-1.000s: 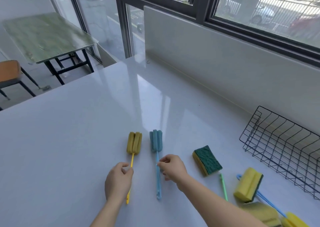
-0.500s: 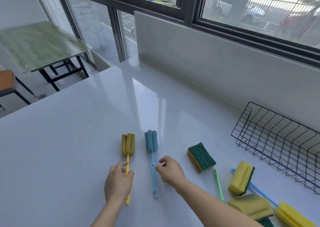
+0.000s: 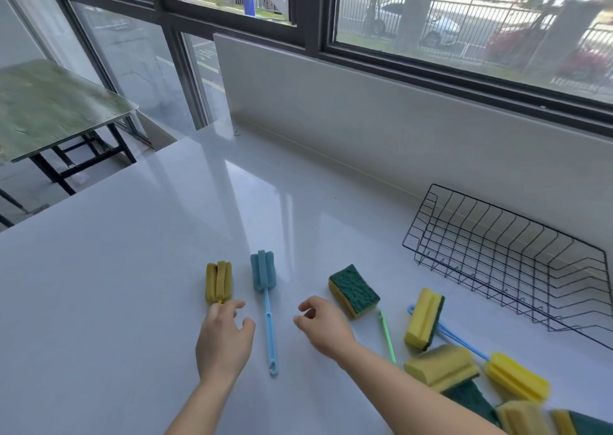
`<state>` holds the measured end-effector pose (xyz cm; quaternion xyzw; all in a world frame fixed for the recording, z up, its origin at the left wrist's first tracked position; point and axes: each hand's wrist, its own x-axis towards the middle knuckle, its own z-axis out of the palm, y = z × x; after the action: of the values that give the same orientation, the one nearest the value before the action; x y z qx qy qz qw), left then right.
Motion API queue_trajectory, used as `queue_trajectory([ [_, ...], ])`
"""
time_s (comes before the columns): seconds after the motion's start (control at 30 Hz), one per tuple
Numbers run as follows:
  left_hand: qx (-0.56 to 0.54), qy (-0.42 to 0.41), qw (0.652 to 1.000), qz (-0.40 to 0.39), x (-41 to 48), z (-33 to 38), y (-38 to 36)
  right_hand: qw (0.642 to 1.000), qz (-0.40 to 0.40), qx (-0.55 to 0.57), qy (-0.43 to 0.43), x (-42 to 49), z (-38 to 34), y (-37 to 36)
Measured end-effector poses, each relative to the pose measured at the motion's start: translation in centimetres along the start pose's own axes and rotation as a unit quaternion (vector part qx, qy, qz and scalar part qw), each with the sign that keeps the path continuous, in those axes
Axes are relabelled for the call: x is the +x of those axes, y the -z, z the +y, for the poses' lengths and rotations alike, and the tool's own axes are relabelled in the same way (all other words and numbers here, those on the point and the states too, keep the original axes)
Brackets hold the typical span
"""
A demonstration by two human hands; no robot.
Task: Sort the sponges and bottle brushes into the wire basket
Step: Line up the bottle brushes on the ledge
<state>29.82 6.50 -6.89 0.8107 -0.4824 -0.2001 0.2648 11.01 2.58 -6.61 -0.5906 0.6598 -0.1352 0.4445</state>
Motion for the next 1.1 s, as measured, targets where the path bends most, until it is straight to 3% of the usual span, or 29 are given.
queue_trajectory([
  [0.33, 0.031, -0.179, 0.976, -0.123, -2.9, 6.1, -4.9, 0.993, 0.116, -0.020, 0.020, -3.5, 4.6, 7.1],
  [0.5, 0.046, -0.283, 0.940, -0.186, -5.7, 9.0, -8.1, 0.982, 0.187, 0.018, -0.015, -6.0, 8.1, 12.0],
  [0.67, 0.140, -0.467, 0.841, -0.236, -7.4, 11.6, -10.7, 0.961, 0.265, 0.008, -0.073, -7.6, 12.4, 18.3],
  [0.73, 0.201, -0.541, 0.782, -0.236, -7.6, 12.7, -11.5, 0.965, 0.242, -0.049, -0.088, -7.7, 14.3, 19.8],
  [0.9, 0.347, -0.626, 0.651, -0.253, -7.7, 14.7, -12.0, 0.964, 0.137, -0.211, -0.089, -5.8, 17.2, 21.2],
  [0.97, 0.353, -0.647, 0.627, -0.251, -7.5, 14.8, -12.3, 0.961, 0.104, -0.245, -0.080, -4.7, 17.5, 21.1],
  [1.1, 0.323, -0.665, 0.630, -0.236, -7.3, 14.5, -12.5, 0.952, 0.060, -0.292, -0.066, -2.9, 18.0, 20.2],
])
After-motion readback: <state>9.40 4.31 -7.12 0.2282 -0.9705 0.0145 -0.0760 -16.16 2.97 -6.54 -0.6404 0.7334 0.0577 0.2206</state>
